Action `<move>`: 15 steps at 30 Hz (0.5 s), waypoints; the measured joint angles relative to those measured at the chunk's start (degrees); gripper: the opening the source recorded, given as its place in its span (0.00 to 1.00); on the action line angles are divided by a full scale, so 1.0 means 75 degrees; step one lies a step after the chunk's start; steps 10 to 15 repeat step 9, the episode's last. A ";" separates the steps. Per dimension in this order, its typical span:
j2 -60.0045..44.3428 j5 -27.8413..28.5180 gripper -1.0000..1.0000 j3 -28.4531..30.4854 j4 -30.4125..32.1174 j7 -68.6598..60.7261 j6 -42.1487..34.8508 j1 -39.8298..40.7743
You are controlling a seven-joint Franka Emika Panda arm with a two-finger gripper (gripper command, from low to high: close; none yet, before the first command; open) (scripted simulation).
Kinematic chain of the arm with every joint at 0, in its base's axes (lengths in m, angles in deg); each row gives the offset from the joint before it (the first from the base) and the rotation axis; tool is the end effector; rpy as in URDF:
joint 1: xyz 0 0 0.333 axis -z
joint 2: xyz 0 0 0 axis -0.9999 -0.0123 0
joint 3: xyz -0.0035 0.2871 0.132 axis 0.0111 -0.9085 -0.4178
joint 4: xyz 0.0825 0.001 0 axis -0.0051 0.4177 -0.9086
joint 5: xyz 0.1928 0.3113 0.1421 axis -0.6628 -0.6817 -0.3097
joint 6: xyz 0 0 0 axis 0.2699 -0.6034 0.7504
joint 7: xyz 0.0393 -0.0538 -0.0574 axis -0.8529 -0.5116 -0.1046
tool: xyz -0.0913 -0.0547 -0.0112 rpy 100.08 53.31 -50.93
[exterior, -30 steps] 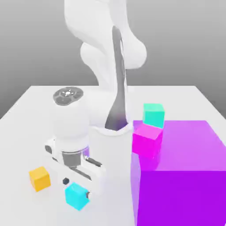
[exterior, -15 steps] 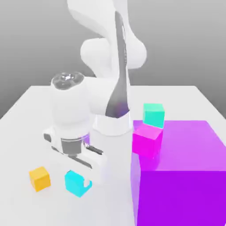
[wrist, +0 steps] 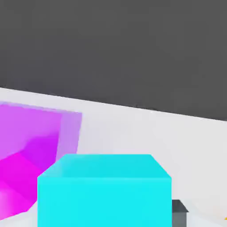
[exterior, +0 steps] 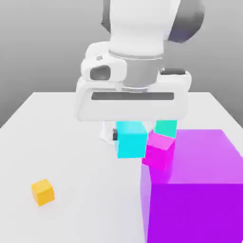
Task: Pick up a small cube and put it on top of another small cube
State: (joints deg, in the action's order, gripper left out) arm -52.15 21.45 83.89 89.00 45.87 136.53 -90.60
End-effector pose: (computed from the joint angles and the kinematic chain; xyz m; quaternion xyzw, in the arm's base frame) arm 0.4697 0.0618 0.4439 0.9750 -0.2213 0.0030 0.0177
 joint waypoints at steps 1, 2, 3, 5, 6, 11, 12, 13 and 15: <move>0.0185 -0.0128 0.00 -0.0032 -0.0092 -0.0347 -0.0284 -0.0151; 0.0271 -0.0256 0.00 -0.0003 -0.0051 -0.0568 -0.0305 -0.0214; 0.0255 -0.0317 0.00 0.0001 0.0076 -0.0679 -0.0148 -0.0240; 0.0092 -0.0359 0.00 -0.0011 0.0436 -0.0757 0.0384 -0.0257; -0.0009 -0.0364 1.00 -0.0024 0.0624 -0.0766 0.0671 -0.0254; -0.0009 -0.0364 1.00 -0.0024 0.0624 -0.0766 0.0671 -0.0254; -0.0009 -0.0364 1.00 -0.0024 0.0624 -0.0766 0.0671 -0.0254; -0.0009 -0.0364 1.00 -0.0024 0.0624 -0.0766 0.0671 -0.0254; -0.0009 -0.0364 1.00 -0.0024 0.0624 -0.0766 0.0671 -0.0254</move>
